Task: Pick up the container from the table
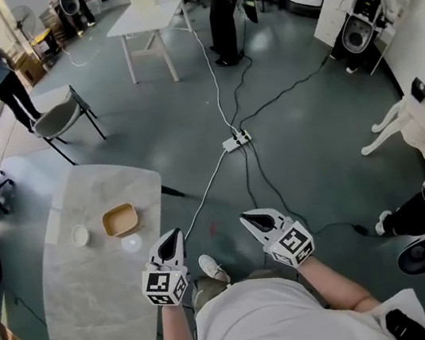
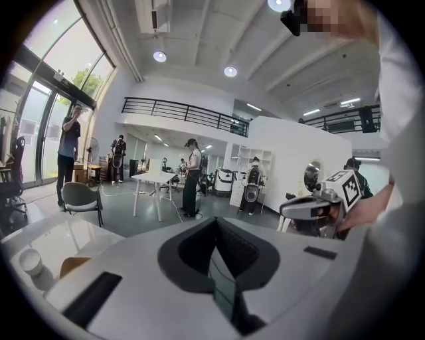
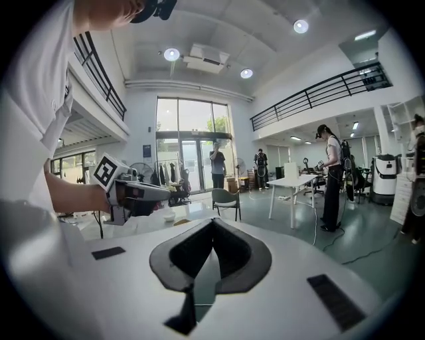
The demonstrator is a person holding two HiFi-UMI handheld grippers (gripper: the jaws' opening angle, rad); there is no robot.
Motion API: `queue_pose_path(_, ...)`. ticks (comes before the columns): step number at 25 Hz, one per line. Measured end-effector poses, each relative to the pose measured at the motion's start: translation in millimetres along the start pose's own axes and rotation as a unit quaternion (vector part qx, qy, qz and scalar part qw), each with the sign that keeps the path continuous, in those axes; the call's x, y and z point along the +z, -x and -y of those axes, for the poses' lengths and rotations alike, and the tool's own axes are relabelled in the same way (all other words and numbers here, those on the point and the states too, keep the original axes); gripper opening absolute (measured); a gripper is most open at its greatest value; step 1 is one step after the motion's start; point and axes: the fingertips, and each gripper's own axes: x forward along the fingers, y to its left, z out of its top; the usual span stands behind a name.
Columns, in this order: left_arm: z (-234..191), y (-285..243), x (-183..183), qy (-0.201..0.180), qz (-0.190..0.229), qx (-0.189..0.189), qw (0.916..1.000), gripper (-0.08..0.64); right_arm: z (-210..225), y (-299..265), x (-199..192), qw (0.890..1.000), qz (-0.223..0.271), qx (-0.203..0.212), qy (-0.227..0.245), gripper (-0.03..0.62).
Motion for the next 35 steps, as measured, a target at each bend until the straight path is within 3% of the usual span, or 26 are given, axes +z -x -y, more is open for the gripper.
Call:
queue_pose_path(12, -144, -14, 1, 0.025, -0.024, 0.025, 0.9991, 0.003, 14, -134, 40, 1.000, -0.020, -0.009, -0.016, 0.012)
queue_pose_path(23, -196, -17, -41, 0.047, -0.081, 0.074, 0.9928, 0.003, 11, -193, 33, 0.997, -0.069, 0.016, -0.025, 0.012)
queue_pose_path(30, -225, -27, -76, 0.067, -0.131, 0.128, 0.9809, 0.015, 24, -231, 17, 0.992, -0.103, 0.069, -0.031, 0.012)
queue_pose_path(35, -249, -31, -108, 0.097, -0.160, 0.182, 0.9654, 0.055, 33, -259, 7, 0.985, -0.133, 0.110, -0.022, 0.012)
